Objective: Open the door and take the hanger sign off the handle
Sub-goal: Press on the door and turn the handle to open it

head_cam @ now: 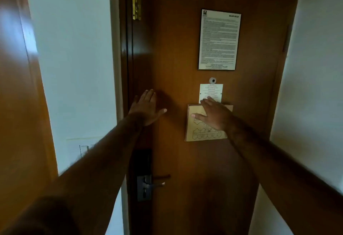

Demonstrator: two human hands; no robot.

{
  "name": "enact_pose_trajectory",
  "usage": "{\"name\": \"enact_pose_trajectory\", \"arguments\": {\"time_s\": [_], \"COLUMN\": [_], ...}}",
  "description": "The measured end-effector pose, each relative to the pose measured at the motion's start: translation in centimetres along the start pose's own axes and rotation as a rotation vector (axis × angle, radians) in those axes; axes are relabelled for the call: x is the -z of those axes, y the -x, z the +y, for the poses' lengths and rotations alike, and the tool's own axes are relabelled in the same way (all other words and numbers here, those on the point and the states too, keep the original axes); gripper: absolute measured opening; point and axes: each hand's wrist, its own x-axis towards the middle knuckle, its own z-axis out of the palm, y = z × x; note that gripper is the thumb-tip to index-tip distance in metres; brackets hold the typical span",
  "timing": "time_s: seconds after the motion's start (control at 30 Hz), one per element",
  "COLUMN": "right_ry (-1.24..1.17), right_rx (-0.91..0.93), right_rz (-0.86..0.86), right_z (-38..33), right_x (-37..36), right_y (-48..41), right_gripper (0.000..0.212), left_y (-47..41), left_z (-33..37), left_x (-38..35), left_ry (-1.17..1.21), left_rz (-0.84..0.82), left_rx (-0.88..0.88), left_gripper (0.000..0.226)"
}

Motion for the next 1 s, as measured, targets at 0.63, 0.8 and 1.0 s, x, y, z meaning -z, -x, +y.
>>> {"name": "enact_pose_trajectory", "arguments": {"time_s": [0.63,0.8,1.0], "right_ry": [-0.287,-0.284,-0.288], "right_rx": [0.184,0.217,0.176], "right_rz": [-0.553,-0.396,-0.249], "right_z": [-9.6,-10.9,-11.8], "right_x": [-34.2,-39.8,-42.3], "right_y": [3.9,5.8,6.3], "right_gripper": [0.106,0.102,0.101], "left_y": [-3.9,-5.3,-5.6], "left_z": [-6.6,-7.7,-8.0], "left_x": [-22.0,-23.9,-24.5], "left_ry": [-0.366,-0.413,-0.430], "left_rz": [0.581,0.750,0.823], "left_rx": [0.143,0.125,0.127], "left_gripper": [0.097,0.099,0.099]}}
